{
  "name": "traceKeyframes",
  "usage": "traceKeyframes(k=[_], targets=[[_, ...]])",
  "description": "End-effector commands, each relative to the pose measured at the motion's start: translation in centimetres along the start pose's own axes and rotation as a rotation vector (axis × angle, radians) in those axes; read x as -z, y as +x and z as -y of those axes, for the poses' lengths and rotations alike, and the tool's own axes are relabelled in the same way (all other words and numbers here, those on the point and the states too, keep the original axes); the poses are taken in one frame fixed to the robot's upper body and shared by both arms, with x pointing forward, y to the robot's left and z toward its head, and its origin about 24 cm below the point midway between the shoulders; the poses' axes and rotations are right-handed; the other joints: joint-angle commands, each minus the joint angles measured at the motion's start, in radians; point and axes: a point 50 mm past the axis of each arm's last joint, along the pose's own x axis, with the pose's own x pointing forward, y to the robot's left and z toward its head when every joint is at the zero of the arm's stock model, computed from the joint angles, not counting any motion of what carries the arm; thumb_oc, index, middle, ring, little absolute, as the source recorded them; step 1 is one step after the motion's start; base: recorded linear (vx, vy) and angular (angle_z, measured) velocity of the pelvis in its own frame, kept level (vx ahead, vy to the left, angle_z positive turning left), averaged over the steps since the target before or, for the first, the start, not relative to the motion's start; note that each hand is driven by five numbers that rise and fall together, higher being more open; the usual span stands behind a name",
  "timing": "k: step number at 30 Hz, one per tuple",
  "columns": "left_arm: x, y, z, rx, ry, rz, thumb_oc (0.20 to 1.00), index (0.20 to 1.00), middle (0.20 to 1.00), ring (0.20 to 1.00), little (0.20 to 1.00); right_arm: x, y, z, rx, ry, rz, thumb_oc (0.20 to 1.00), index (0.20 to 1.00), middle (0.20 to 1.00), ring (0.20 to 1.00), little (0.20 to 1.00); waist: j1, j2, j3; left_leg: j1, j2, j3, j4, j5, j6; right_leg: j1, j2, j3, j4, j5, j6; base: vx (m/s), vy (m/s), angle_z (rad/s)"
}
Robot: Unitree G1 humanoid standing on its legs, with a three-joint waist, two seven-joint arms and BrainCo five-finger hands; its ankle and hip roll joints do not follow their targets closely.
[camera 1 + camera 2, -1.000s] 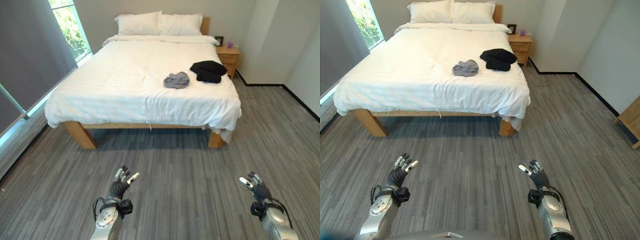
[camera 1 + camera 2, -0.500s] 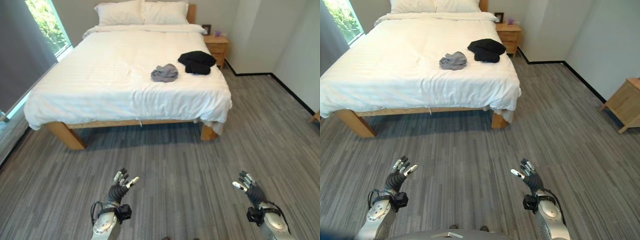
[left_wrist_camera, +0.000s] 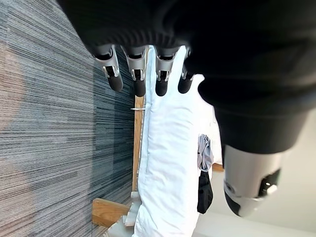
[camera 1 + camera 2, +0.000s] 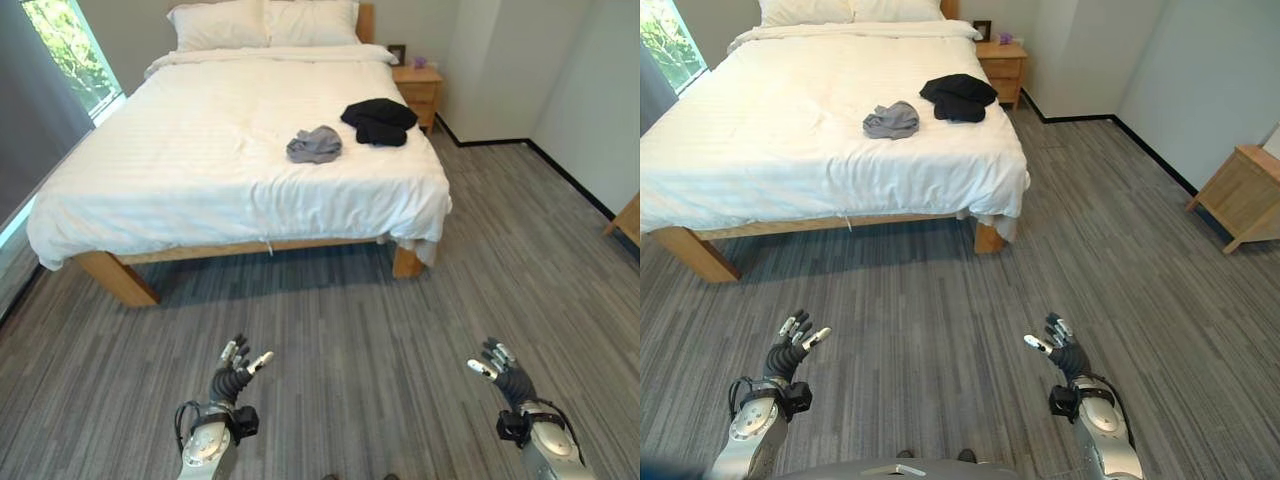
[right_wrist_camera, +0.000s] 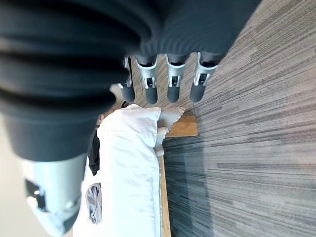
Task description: Pick up bed clothes into laundry basket.
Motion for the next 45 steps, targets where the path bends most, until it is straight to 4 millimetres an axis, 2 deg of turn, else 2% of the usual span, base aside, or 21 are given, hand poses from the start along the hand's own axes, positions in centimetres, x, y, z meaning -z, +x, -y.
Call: traceKeyframes(k=[1,8,14,16,17,19,21,22,25,28,30,32,33,34,35,36,37,38,40,44,45], targets=[[-1.9,0.8,-0.5,-0.006,0.051,0.091,1.000,1.000,1.000,1.000,1.000,-3.3,1.0,-0.8,-0.052,-0.062,0.151,1.000,1.000,1.000,1.000,1.000,0.002,-0.020,-0.026,-0.008,0.014,0.027,0.006,-0.008,-0.049,-0.028,-0.123,-0.060,0.015,0.073,0.106,0.00,0.000,0.00],[-0.9,0.4,-1.2,-0.044,0.032,0.051,1.000,1.000,1.000,1.000,1.000,-3.3,1.1,-1.1,-0.069,-0.065,0.145,1.000,1.000,1.000,1.000,1.000,0.010,-0.024,-0.020,-0.005,0.010,0.025,0.006,-0.012,-0.046,-0.022,-0.128,-0.063,0.015,0.071,0.108,0.01,0.005,-0.01],[-2.8,1.9,-0.6,-0.039,0.063,0.115,1.000,1.000,1.000,1.000,1.000,-4.8,2.4,-2.2,-0.095,-0.083,0.193,1.000,1.000,1.000,1.000,1.000,0.039,-0.022,0.025,-0.034,-0.004,0.002,0.006,0.004,-0.033,-0.062,-0.154,-0.081,0.054,0.081,0.117,-0.06,0.016,0.00],[-3.6,2.8,0.4,-0.005,0.063,0.131,1.000,1.000,1.000,1.000,1.000,-5.1,2.5,-2.4,-0.082,-0.074,0.206,1.000,1.000,1.000,1.000,1.000,0.054,-0.007,0.064,-0.039,-0.020,-0.020,0.016,-0.004,-0.010,-0.130,-0.200,-0.094,0.200,0.059,0.120,-0.07,0.092,0.05],[-3.6,2.8,0.4,-0.004,0.063,0.132,1.000,1.000,1.000,1.000,1.000,-5.1,2.5,-2.3,-0.081,-0.074,0.206,1.000,1.000,1.000,1.000,1.000,0.055,-0.008,0.064,-0.040,-0.022,-0.019,0.016,-0.004,-0.009,-0.134,-0.203,-0.093,0.207,0.055,0.121,-0.02,0.126,0.07],[-3.5,2.9,1.1,0.041,0.096,0.126,1.000,1.000,1.000,1.000,1.000,-4.5,2.2,-2.3,-0.071,-0.053,0.193,1.000,1.000,1.000,1.000,1.000,0.057,-0.002,0.096,-0.021,-0.042,-0.030,0.024,-0.023,0.023,-0.205,-0.251,-0.088,0.414,0.102,0.135,0.03,0.134,0.16],[-3.4,2.9,1.7,0.077,0.122,0.120,1.000,1.000,1.000,1.000,1.000,-4.1,2.2,-2.6,-0.073,-0.055,0.178,1.000,1.000,1.000,1.000,1.000,0.042,0.007,0.133,-0.006,-0.040,-0.048,0.036,-0.034,0.036,-0.282,-0.252,-0.051,0.576,0.132,0.136,0.07,0.056,0.12],[-3.4,3.0,1.8,0.083,0.125,0.117,1.000,1.000,1.000,1.000,1.000,-3.9,2.2,-2.7,-0.072,-0.059,0.172,1.000,1.000,1.000,1.000,1.000,0.039,0.011,0.138,-0.002,-0.032,-0.053,0.034,-0.035,0.031,-0.315,-0.257,-0.052,0.561,0.133,0.133,0.17,-0.082,0.21],[-3.5,2.8,1.9,0.087,0.105,0.129,1.000,1.000,1.000,1.000,1.000,-3.9,2.3,-2.6,-0.063,-0.043,0.167,1.000,1.000,1.000,1.000,1.000,0.029,0.005,0.145,0.043,-0.011,-0.058,0.006,-0.062,-0.013,-0.339,-0.301,-0.088,0.346,0.139,0.143,0.28,-0.195,0.25],[-4.1,3.3,1.5,0.062,0.111,0.143,1.000,1.000,1.000,1.000,1.000,-4.7,2.9,-2.8,-0.064,-0.056,0.186,1.000,1.000,1.000,1.000,1.000,0.008,-0.003,0.148,0.108,0.038,-0.074,0.006,-0.111,-0.064,-0.357,-0.298,-0.117,0.135,0.222,0.184,0.40,-0.281,0.22],[-4.6,3.4,1.4,0.058,0.106,0.163,1.000,1.000,1.000,1.000,1.000,-5.2,3.0,-3.2,-0.077,-0.037,0.204,1.000,1.000,1.000,1.000,1.000,-0.003,-0.007,0.140,0.141,0.076,-0.078,0.016,-0.130,-0.082,-0.363,-0.292,-0.092,0.156,0.219,0.187,0.41,-0.272,0.06],[-4.7,3.4,1.7,0.059,0.088,0.168,1.000,1.000,1.000,1.000,1.000,-5.5,3.2,-3.2,-0.089,-0.039,0.212,1.000,1.000,1.000,1.000,1.000,-0.012,0.007,0.129,0.135,0.131,-0.089,0.136,-0.091,-0.103,-0.346,-0.255,-0.093,0.202,0.180,0.156,0.39,-0.282,0.07],[-4.8,3.6,2.1,0.067,0.079,0.172,1.000,1.000,1.000,1.000,1.000,-5.8,3.3,-3.1,-0.087,-0.049,0.223,1.000,1.000,1.000,1.000,1.000,-0.012,0.013,0.129,0.095,0.149,-0.090,0.233,-0.023,-0.114,-0.325,-0.233,-0.100,0.213,0.150,0.128,0.21,-0.183,0.19],[-4.8,3.6,2.1,0.067,0.079,0.173,1.000,1.000,1.000,1.000,1.000,-5.9,3.4,-3.1,-0.087,-0.048,0.223,1.000,1.000,1.000,1.000,1.000,-0.015,0.010,0.127,0.089,0.146,-0.094,0.233,-0.020,-0.113,-0.328,-0.237,-0.102,0.210,0.152,0.128,0.32,-0.417,0.21],[-5.3,3.6,2.5,0.090,0.059,0.193,1.000,1.000,1.000,1.000,1.000,-6.4,3.3,-2.6,-0.087,-0.059,0.245,1.000,1.000,1.000,1.000,1.000,0.005,-0.013,0.147,-0.036,0.163,-0.099,0.567,0.127,-0.099,-0.255,-0.196,-0.103,0.203,0.106,0.062,0.50,-0.718,0.21],[-5.8,3.5,2.9,0.132,0.035,0.206,1.000,1.000,1.000,1.000,1.000,-6.7,3.0,-1.6,-0.071,-0.068,0.254,1.000,1.000,1.000,1.000,1.000,0.036,-0.043,0.174,-0.186,0.184,-0.083,0.826,0.145,-0.084,-0.180,-0.153,-0.122,0.178,0.061,0.005,0.50,-0.714,0.27],[-5.9,3.5,2.9,0.133,0.035,0.206,1.000,1.000,1.000,1.000,1.000,-6.7,3.0,-1.6,-0.070,-0.068,0.254,1.000,1.000,1.000,1.000,1.000,0.037,-0.039,0.175,-0.189,0.189,-0.085,0.833,0.141,-0.085,-0.180,-0.149,-0.123,0.179,0.061,0.004,0.39,-0.486,0.12],[-6.0,3.5,3.2,0.149,0.031,0.214,1.000,1.000,1.000,1.000,1.000,-6.7,3.1,-1.0,-0.050,-0.081,0.246,1.000,1.000,1.000,1.000,1.000,0.059,-0.053,0.183,-0.244,0.150,-0.089,0.884,0.120,-0.083,-0.148,-0.146,-0.124,0.164,0.043,0.001,0.33,-0.169,-0.13],[-6.0,3.4,3.9,0.171,-0.003,0.213,1.000,1.000,1.000,1.000,1.000,-6.8,3.3,0.2,0.001,-0.050,0.237,1.000,1.000,1.000,1.000,1.000,0.100,-0.057,0.171,-0.378,0.130,-0.030,0.805,0.081,-0.087,-0.045,-0.112,-0.112,0.101,0.013,0.008,0.61,-0.234,-0.55],[-6.1,3.3,4.2,0.194,0.009,0.217,1.000,1.000,1.000,1.000,1.000,-7.0,3.2,0.4,0.007,-0.032,0.248,1.000,1.000,1.000,1.000,1.000,0.126,-0.060,0.152,-0.423,0.119,-0.011,0.670,0.107,-0.094,0.005,-0.096,-0.101,0.069,-0.006,0.014,0.45,-0.051,-0.29],[-5.9,3.1,4.2,0.206,0.036,0.215,1.000,1.000,1.000,1.000,1.000,-6.9,3.2,0.4,0.008,-0.030,0.250,1.000,1.000,1.000,1.000,1.000,0.153,-0.057,0.123,-0.423,0.085,0.020,0.394,0.141,-0.080,0.055,-0.079,-0.092,0.042,-0.029,0.033,0.73,0.070,-0.50]])
